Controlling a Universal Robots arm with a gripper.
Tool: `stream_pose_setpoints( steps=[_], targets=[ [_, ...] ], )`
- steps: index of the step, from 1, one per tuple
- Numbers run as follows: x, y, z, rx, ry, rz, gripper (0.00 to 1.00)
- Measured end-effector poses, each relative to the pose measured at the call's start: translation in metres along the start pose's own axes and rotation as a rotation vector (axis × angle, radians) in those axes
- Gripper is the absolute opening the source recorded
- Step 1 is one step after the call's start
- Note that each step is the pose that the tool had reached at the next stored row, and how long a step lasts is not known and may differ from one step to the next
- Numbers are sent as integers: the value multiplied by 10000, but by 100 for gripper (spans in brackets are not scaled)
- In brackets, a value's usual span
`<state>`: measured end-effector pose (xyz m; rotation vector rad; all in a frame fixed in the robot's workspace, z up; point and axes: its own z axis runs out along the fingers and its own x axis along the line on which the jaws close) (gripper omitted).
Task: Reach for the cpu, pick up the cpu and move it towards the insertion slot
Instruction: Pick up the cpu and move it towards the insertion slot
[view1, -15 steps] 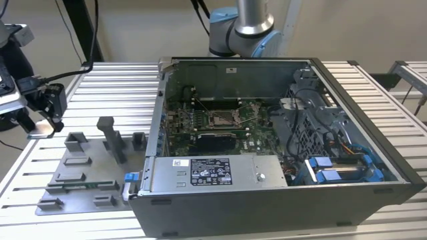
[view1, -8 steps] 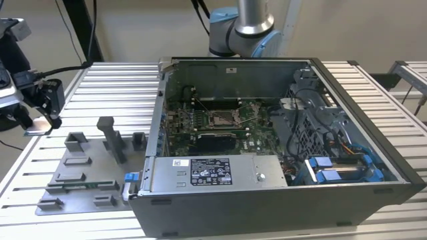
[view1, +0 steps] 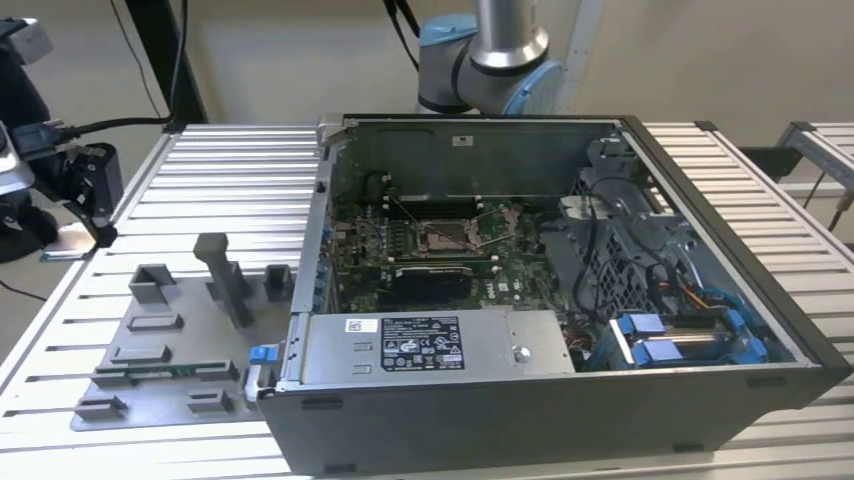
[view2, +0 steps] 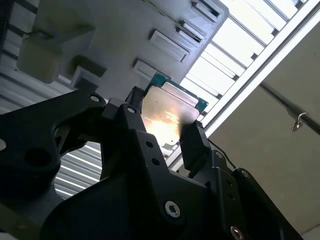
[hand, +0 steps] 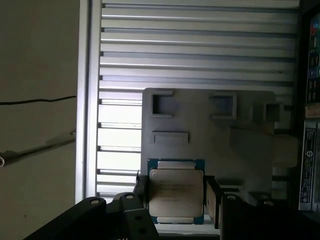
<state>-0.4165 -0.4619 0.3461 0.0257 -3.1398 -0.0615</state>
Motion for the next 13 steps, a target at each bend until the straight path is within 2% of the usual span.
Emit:
stream_pose_setpoints(
  steps=[4, 13],
  targets=[
    [0, 3, -80, 0, 0, 1, 0],
    [0, 9, -215, 0, 0, 1, 0]
  ],
)
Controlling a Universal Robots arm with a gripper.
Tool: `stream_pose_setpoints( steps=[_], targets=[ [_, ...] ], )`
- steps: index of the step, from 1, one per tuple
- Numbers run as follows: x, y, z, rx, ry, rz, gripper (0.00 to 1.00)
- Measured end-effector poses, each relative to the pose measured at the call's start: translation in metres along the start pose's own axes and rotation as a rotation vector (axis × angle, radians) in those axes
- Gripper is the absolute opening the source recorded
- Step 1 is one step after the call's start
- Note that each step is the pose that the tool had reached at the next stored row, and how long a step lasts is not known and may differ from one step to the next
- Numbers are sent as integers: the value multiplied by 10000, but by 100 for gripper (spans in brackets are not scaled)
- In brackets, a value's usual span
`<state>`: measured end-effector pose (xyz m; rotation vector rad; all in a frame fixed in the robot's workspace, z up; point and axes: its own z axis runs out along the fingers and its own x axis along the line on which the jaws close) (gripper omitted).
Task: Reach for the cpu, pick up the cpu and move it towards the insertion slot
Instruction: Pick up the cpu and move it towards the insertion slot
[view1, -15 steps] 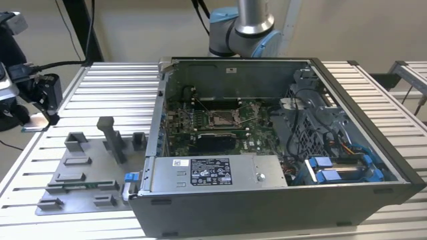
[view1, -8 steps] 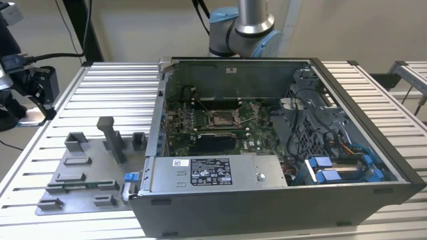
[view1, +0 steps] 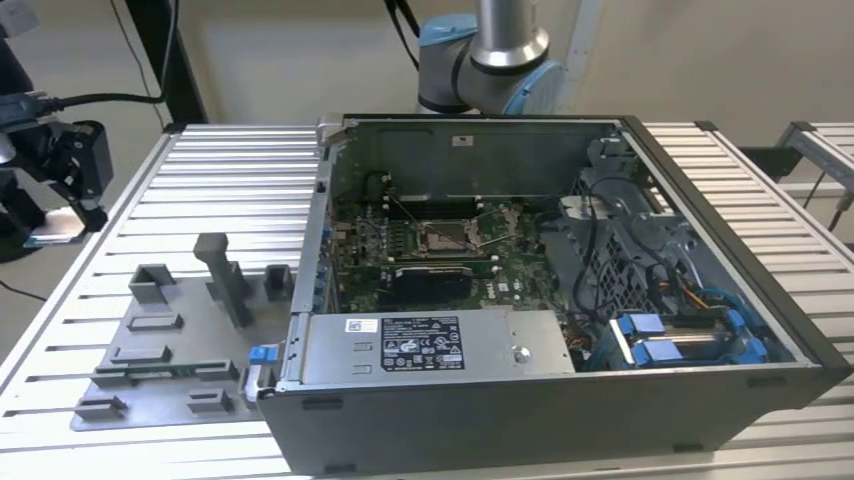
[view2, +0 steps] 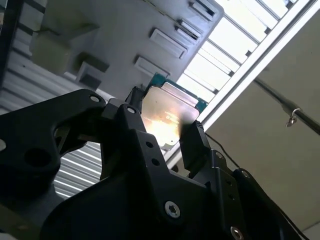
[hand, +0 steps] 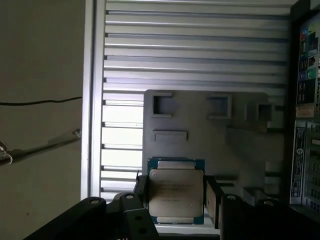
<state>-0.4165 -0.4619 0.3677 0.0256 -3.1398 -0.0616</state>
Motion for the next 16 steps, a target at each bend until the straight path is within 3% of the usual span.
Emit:
stream_pose_setpoints(
  steps=[6, 16],
  targets=[
    [0, 3, -83, 0, -1, 0, 0],
    [0, 4, -112, 0, 0, 0, 0]
  ],
)
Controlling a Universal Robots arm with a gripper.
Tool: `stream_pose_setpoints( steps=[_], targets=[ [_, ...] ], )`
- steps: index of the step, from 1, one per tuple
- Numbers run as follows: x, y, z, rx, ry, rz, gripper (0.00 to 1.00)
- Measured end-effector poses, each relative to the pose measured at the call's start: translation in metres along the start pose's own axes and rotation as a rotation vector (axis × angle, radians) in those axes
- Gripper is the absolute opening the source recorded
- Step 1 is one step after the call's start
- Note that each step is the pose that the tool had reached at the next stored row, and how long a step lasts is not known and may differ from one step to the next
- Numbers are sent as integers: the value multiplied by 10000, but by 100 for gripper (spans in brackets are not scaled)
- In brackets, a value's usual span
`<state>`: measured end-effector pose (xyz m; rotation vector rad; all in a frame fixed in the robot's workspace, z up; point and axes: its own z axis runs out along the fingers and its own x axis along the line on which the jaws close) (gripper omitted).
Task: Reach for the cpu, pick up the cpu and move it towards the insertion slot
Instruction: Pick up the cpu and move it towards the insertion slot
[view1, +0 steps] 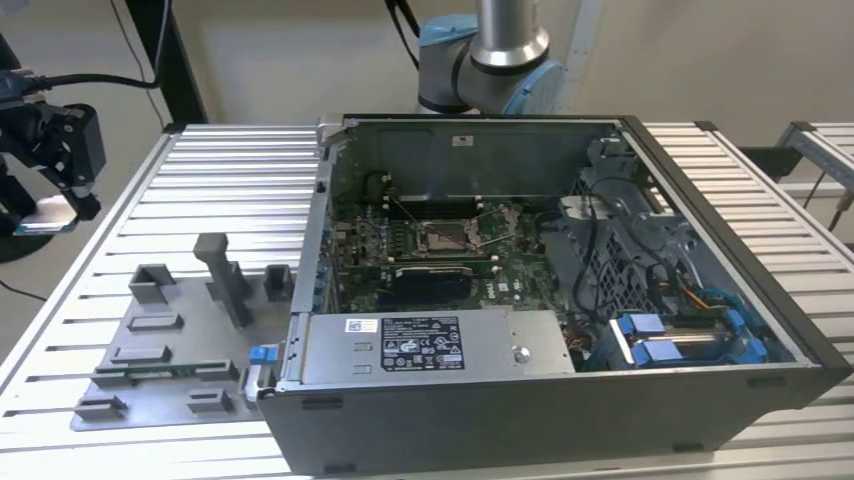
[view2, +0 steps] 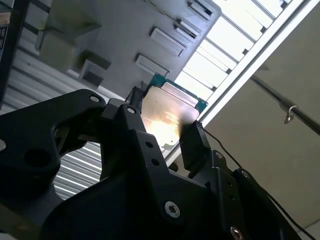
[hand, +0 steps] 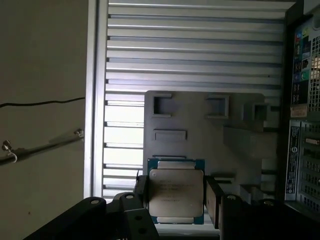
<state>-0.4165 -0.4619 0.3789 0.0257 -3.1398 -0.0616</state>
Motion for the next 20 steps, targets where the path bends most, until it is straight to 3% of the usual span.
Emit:
stream_pose_setpoints(
  steps=[12, 20],
  targets=[
    [-3, 1, -15, 1, 1, -1, 0],
    [-102, -1, -15, 1, 7, 0, 0]
  ],
)
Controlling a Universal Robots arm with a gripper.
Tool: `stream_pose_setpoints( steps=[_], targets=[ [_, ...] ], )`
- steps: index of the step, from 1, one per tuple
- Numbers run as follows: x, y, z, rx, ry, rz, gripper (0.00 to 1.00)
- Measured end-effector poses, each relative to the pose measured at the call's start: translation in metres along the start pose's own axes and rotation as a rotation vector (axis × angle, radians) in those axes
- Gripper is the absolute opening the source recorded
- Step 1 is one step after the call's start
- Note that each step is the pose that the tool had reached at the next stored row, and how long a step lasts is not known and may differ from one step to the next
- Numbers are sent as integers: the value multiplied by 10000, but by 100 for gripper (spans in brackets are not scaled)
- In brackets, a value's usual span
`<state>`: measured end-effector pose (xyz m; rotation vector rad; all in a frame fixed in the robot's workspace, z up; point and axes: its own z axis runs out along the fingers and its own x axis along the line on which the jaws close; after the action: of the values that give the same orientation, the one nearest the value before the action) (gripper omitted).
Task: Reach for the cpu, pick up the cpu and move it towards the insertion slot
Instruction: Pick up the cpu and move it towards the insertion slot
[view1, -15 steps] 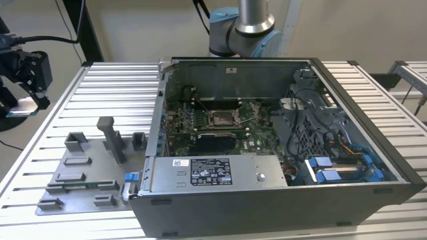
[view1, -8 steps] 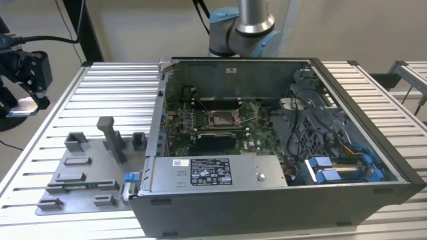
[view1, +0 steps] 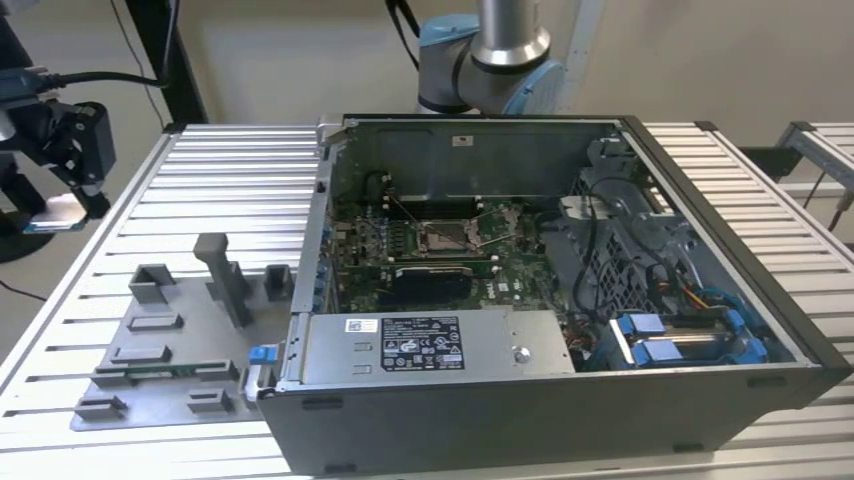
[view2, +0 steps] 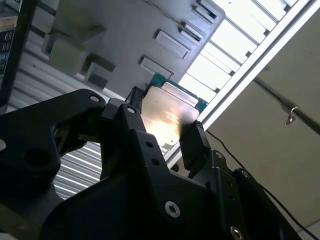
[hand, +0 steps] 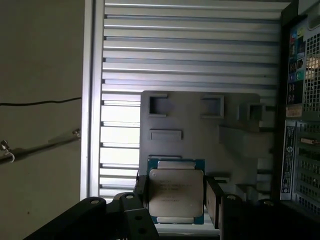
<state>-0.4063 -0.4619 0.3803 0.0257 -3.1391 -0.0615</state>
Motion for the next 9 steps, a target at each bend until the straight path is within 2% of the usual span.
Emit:
stream_pose_setpoints(
  steps=[9],
  targets=[
    [-126, -2, 0, -2, 14, -8, 0]
  ],
)
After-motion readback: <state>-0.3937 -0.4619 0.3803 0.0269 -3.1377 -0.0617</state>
